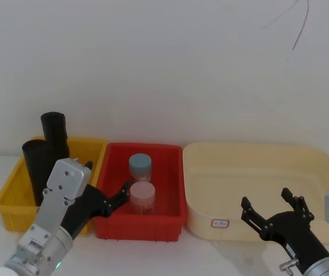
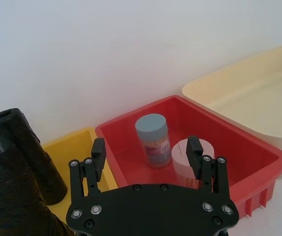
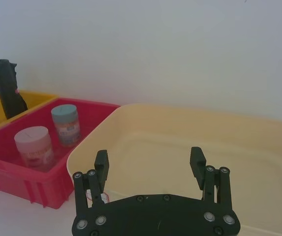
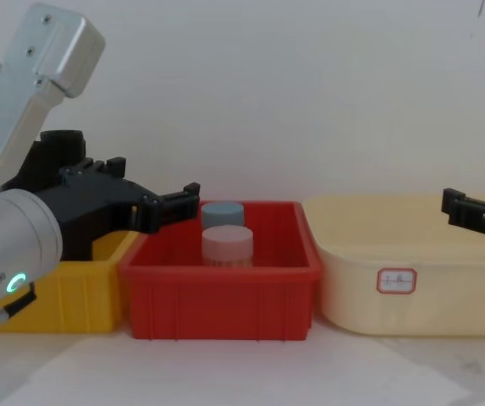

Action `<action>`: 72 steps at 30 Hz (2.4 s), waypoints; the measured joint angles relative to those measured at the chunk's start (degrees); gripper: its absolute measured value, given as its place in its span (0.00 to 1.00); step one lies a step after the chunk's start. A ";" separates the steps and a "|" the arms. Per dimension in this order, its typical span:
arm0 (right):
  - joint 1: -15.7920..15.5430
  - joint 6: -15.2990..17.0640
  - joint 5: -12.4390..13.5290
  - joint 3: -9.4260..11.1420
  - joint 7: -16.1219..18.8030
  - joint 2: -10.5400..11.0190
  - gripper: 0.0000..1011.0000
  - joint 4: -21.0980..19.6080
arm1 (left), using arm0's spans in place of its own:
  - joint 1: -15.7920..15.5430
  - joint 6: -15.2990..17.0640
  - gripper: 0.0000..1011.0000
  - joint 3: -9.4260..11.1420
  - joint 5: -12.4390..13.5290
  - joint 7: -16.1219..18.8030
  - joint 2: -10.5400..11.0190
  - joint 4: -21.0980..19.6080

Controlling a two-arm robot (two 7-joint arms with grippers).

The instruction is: Pick up the garbage bag with the one hand and transfer it to the other hand.

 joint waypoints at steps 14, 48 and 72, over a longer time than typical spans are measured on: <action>0.00 0.00 0.00 0.00 0.00 0.00 1.00 0.00 | 0.00 0.00 0.99 0.00 0.00 0.00 0.00 0.00; 0.00 0.00 0.00 0.00 0.00 0.00 1.00 0.00 | -2.66 6.61 0.99 -0.53 0.62 -0.98 0.19 -4.75; 0.00 0.00 0.00 0.00 0.00 0.00 1.00 0.00 | 5.21 22.33 0.99 -15.50 -8.91 -6.09 8.66 -15.01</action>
